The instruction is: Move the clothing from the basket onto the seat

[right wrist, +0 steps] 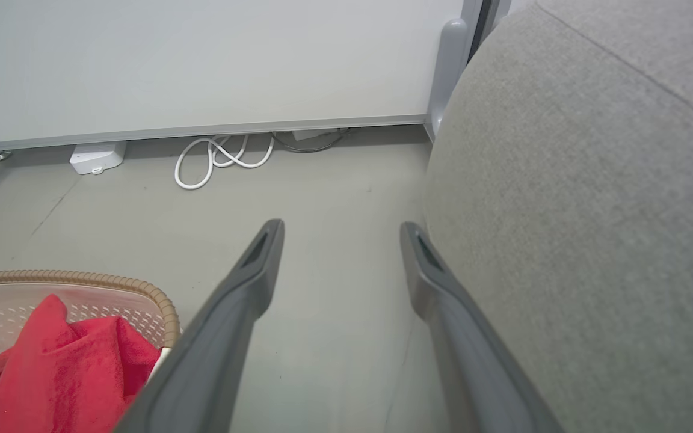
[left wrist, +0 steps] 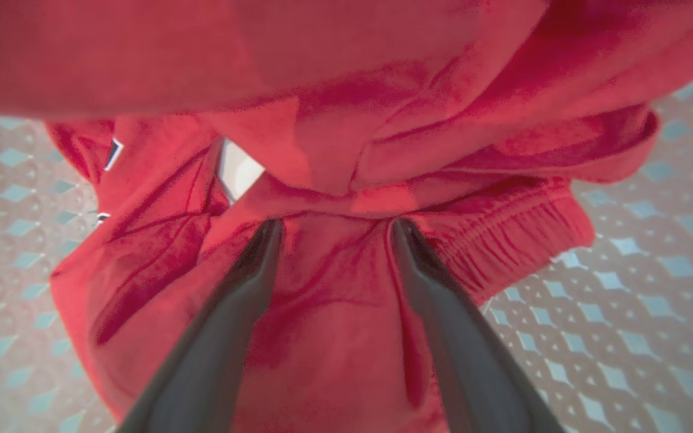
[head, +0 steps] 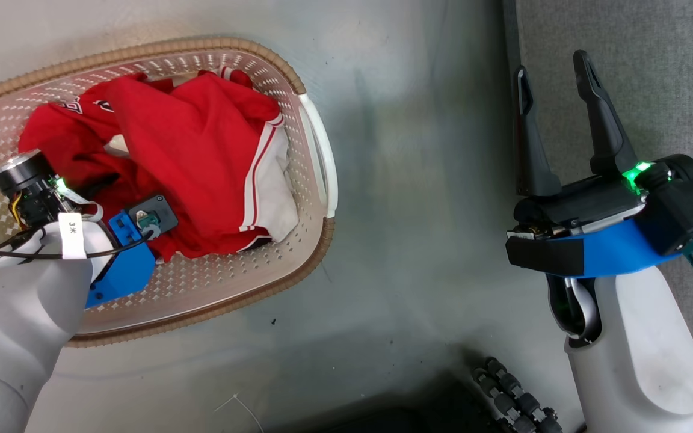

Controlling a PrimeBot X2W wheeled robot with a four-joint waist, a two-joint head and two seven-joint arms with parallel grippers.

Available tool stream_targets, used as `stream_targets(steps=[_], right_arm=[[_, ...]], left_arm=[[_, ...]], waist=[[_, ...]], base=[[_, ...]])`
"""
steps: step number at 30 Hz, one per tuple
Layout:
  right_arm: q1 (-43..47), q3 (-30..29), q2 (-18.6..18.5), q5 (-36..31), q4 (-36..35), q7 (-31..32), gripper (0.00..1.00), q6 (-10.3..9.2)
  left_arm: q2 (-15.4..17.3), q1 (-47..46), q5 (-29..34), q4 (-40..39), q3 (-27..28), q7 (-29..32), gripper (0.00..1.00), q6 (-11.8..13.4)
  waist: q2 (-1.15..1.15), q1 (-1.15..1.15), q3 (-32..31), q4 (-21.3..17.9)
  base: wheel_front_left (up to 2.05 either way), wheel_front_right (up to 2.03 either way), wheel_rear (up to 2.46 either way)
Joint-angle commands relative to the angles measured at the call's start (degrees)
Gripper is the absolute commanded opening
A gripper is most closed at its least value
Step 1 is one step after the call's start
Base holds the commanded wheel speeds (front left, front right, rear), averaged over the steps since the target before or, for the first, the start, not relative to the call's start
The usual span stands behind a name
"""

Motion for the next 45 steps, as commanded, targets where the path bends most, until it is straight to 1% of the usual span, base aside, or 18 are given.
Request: stream_targets(steps=[1, 5, 15, 16, 17, 18, 28, 35, 41, 45], right_arm=[[0.2, 0.1, -0.1, 0.4, -0.5, -0.3, 1.0, -0.04], [0.5, 0.2, -0.1, 0.7, -0.9, -0.3, 1.0, -0.04], [1.5, -0.5, -0.1, 0.7, -2.0, -0.3, 1.0, -0.04], [1.5, -0.6, -0.1, 0.7, -2.1, -0.3, 1.0, -0.04], [1.5, -0.7, -0.1, 0.6, -2.2, -0.3, 1.0, -0.04], [1.6, -0.7, -0.1, 0.6, -2.2, -0.3, 1.0, -0.04], [1.4, -1.2, -0.1, 0.2, -2.0, -0.3, 1.0, -0.04], [1.3, -1.7, -0.1, -0.3, -1.1, -0.3, 1.0, -0.04], [1.0, -1.5, -0.1, -0.8, -0.3, -0.3, 1.0, -0.04], [0.9, -1.4, -0.1, -1.1, 0.5, -0.3, 1.0, -0.04]], left_arm=[[0.5, -0.8, 0.2, 0.3, -0.4, 1.0, 1.0, 0.0], [0.3, -1.7, 0.0, 0.4, -1.4, 3.4, 1.0, 0.0], [-2.0, -2.5, -1.0, 0.6, -2.4, 10.7, 1.0, 0.2], [-2.2, -2.3, -1.4, 0.6, -2.3, 11.4, 0.92, 0.3], [-2.4, -2.1, -1.5, 0.6, -2.2, 11.8, 0.43, 0.4], [-2.5, -1.9, -1.4, 0.6, -2.5, 12.2, 0.0, 0.6], [-4.2, -0.6, -2.4, 0.6, -3.4, 12.9, 0.0, 1.8], [-5.6, 0.6, -3.6, 0.6, -3.4, 12.2, 0.0, 2.6], [-6.7, 1.7, -4.8, 0.6, -3.2, 10.7, 0.0, 2.8], [-7.3, 2.3, -5.7, 0.6, -3.1, 9.8, 0.0, 2.4]], waist=[[0.0, -0.01, 0.6, -0.3], [0.0, -0.01, 1.4, -0.6], [0.0, -0.01, 2.3, -0.8], [0.0, -0.01, 2.3, -0.7], [0.0, -0.01, 2.4, -0.7], [0.0, -0.01, 2.4, -0.6], [0.0, -0.01, 1.6, -0.1], [0.0, -0.01, -0.3, 0.6], [0.0, -0.01, -2.9, 1.7], [0.0, -0.01, -5.1, 2.5]], base=[[0.0, 0.0, 0.0], [0.0, 0.0, 0.0], [0.0, 0.0, 0.0], [0.0, 0.0, 0.0], [0.0, 0.0, 0.0], [0.0, 0.0, 0.0], [0.0, 0.0, 0.0], [0.0, 0.0, 0.0], [0.0, 0.0, 0.0], [0.0, 0.0, 0.0]])
